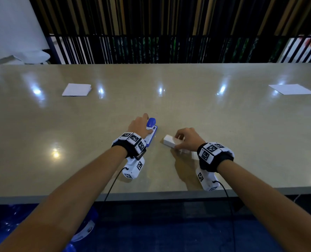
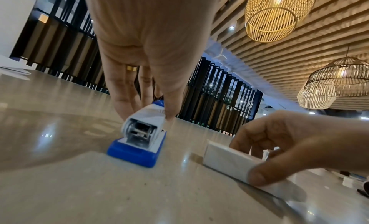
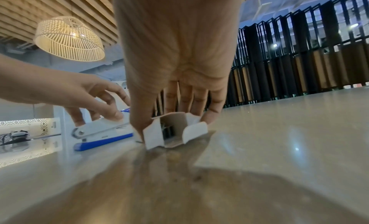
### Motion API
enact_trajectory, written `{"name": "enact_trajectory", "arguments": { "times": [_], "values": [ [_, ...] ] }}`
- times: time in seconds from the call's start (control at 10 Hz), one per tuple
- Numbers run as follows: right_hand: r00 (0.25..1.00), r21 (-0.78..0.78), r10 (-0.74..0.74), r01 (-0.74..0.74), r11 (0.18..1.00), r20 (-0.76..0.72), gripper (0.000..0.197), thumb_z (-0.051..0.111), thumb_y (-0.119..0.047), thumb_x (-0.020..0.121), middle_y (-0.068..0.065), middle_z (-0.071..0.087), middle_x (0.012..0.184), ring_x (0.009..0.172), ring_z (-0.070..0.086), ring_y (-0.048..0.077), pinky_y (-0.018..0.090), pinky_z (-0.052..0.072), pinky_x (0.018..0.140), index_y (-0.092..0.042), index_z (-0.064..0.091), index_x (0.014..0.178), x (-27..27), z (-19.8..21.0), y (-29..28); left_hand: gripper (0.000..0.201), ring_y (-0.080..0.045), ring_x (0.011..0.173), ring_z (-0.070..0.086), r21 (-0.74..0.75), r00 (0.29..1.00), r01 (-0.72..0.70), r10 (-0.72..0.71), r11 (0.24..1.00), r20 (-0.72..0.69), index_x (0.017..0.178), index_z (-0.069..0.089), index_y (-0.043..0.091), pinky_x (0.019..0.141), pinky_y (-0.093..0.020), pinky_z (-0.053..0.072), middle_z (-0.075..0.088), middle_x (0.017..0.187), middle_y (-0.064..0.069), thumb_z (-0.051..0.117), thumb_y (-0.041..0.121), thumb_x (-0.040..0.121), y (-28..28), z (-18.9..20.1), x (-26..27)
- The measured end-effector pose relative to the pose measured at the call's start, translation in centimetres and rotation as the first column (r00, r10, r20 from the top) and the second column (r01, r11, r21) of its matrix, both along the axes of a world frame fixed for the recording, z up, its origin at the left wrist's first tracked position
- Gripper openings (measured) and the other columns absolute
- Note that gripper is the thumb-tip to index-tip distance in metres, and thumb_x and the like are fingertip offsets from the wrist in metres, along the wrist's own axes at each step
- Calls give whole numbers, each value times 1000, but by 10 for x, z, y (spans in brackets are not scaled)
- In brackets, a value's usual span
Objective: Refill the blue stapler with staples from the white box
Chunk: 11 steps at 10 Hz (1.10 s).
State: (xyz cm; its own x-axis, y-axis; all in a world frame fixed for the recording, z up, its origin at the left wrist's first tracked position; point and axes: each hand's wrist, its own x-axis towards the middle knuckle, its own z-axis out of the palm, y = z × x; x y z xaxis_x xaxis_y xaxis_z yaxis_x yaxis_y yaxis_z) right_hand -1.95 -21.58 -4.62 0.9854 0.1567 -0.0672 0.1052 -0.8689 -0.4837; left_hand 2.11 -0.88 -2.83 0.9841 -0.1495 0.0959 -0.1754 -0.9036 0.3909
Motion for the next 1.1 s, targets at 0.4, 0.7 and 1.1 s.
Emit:
{"name": "enact_trajectory", "arguments": {
  "times": [0.4,0.7,1.1],
  "values": [
    [946,-18,-322,323,946,33,49,77,-21,70,19,60,113,99,61,34,34,49,74,2,59,109,14,-4,6,47,-38,99,62,-37,999,-42,41,998,-8,124,45,4,76,-40,48,60,116,-21,64,25,87,-7,-6,-18],
    [951,-97,-309,306,947,-15,52,74,-29,72,15,60,116,100,62,32,39,52,80,-6,55,115,6,8,5,46,-37,100,62,25,999,-30,30,999,-12,123,45,4,79,-41,50,59,119,-19,63,28,87,-7,-3,-19],
    [977,-157,-214,210,965,-10,47,62,-48,80,8,63,110,93,60,23,31,48,78,-9,59,108,24,48,-1,47,-32,109,59,319,997,52,-32,946,-68,128,43,7,88,-39,48,58,123,-14,47,41,95,-8,19,-6]
  ]
}}
